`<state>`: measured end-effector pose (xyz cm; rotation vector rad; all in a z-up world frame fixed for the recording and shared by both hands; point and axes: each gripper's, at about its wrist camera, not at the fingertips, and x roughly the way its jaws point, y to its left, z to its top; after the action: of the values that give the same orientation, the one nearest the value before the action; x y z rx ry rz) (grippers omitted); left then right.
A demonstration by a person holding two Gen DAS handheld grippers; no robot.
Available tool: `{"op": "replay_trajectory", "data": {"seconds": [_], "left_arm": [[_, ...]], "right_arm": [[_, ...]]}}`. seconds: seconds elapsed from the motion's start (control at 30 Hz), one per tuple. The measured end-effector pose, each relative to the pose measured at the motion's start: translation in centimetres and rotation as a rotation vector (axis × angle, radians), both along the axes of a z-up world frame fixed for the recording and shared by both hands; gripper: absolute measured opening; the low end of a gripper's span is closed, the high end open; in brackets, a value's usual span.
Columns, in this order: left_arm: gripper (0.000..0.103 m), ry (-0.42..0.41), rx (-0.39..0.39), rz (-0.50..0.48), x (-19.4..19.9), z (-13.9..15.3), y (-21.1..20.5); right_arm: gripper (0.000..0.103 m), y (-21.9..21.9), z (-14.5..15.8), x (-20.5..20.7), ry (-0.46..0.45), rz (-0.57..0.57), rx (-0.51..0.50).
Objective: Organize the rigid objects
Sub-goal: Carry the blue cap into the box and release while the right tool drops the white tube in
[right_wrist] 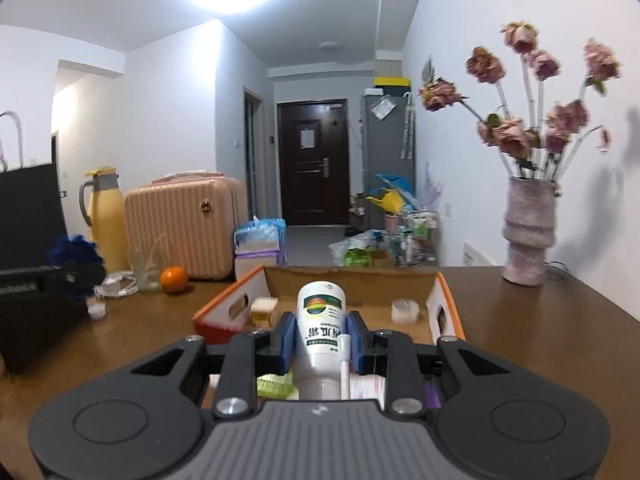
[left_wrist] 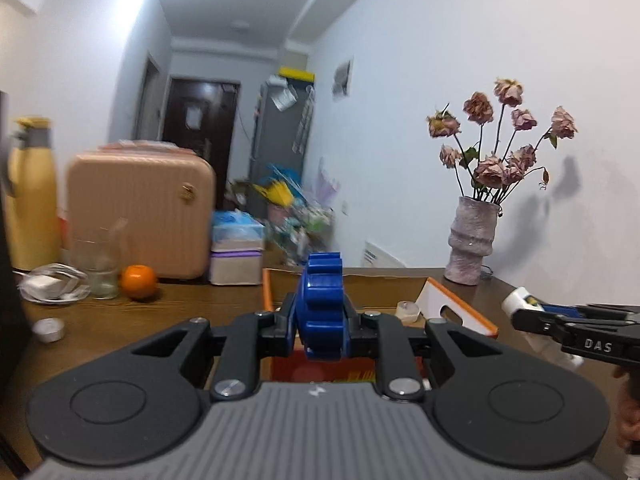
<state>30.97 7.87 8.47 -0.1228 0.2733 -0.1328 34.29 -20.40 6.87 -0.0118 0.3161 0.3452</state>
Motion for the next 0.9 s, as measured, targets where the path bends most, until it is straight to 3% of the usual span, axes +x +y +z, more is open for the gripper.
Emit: {"op": "replay_trajectory", "data": {"seconds": [0.1, 0.27, 0.43, 0.53, 0.7, 0.77, 0.8, 0.83, 0.9], "left_arm": [[0.02, 0.064, 0.019, -0.042, 5.1, 0.3, -0.5], [0.02, 0.269, 0.021, -0.104, 16.2, -0.9, -1.5], [0.02, 0.503, 0.015, -0.112, 26.1, -4.5, -3.2], [0.02, 0.556, 0.025, -0.107, 29.4, -6.0, -4.7], [0.021, 0.649, 0.047, -0.124, 33.7, -8.3, -6.0], [0.024, 0.659, 0.048, -0.113, 33.9, -8.3, -6.1], [0.032, 0.641, 0.038, -0.132, 33.6, -8.1, -6.0], [0.035, 0.629, 0.035, -0.14, 33.2, -8.0, -6.1], [0.039, 0.607, 0.045, -0.133, 32.2, -7.9, -5.9]], "right_arm": [[0.026, -0.3, 0.8, 5.2, 0.018, -0.014, -0.02], [0.026, -0.1, 0.5, 15.4, 0.203, 0.007, 0.027], [0.026, 2.2, -3.2, 25.2, 0.436, -0.008, 0.074], [0.027, 1.8, -5.6, 29.2, 0.532, -0.052, 0.179], [0.029, 1.5, -6.8, 32.0, 0.555, -0.146, 0.145], [0.042, 2.0, -6.4, 31.8, 0.493, -0.172, 0.072], [0.056, 2.0, -6.3, 31.7, 0.472, -0.179, 0.055], [0.064, 1.8, -6.2, 31.7, 0.448, -0.179, 0.061], [0.063, 1.1, -5.8, 30.8, 0.386, -0.167, 0.11]]}}
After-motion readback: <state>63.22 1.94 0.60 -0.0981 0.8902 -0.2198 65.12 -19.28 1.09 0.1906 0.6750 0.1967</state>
